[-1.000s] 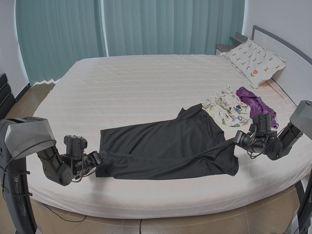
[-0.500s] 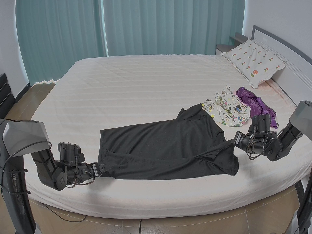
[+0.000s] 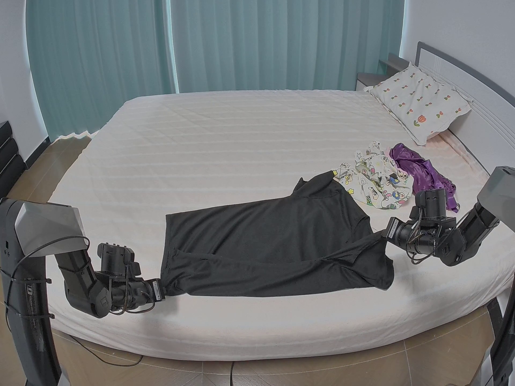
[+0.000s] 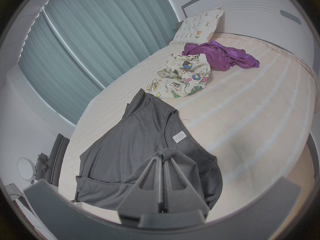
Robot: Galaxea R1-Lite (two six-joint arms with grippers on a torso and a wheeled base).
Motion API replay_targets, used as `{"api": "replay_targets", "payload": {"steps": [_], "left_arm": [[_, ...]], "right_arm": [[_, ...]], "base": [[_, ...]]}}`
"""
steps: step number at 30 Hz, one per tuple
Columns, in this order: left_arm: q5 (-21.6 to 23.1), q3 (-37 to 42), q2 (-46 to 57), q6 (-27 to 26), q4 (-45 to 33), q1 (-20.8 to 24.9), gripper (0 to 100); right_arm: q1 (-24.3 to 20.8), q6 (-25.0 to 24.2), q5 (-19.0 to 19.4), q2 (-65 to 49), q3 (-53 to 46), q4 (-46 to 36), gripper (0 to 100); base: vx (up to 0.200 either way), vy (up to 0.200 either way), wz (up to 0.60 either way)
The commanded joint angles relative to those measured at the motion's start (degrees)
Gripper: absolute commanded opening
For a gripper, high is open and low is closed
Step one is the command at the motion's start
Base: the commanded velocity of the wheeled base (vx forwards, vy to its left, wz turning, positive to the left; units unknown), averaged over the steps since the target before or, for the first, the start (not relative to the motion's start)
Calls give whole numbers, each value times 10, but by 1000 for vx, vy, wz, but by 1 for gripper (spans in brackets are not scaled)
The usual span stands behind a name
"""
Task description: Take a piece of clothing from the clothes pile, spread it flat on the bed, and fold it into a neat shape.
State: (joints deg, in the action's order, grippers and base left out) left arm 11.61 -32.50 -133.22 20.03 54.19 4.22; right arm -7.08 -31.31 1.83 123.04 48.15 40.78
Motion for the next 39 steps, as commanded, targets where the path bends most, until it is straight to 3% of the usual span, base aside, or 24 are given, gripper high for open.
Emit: {"api": "replay_targets", "payload": {"steps": [1,9,15,16,25,31,39], "left_arm": [[0,24,15,-16,0,-11,0],[-2,60,31,-61,0,-33,0],[-2,61,26,-65,0,-33,0],[-2,63,26,-65,0,-32,100],[-3,38,58,-55,0,-45,100],[-2,-32,77,55,-6,-26,100],[-2,-90,-4,63,0,14,100]], "right_arm": [[0,0,0,-2,0,0,0],[1,1,-1,-3,0,0,0],[1,1,-1,-2,0,0,0],[1,1,-1,-2,0,0,0],[1,0,-1,-3,-1,0,0],[-1,0,-1,-1,-1,0,0],[-8,0,0,1,-8,1,0]], "base": [[0,0,0],[0,0,0],[0,0,0],[0,0,0],[0,0,0],[0,0,0],[0,0,0]]}}
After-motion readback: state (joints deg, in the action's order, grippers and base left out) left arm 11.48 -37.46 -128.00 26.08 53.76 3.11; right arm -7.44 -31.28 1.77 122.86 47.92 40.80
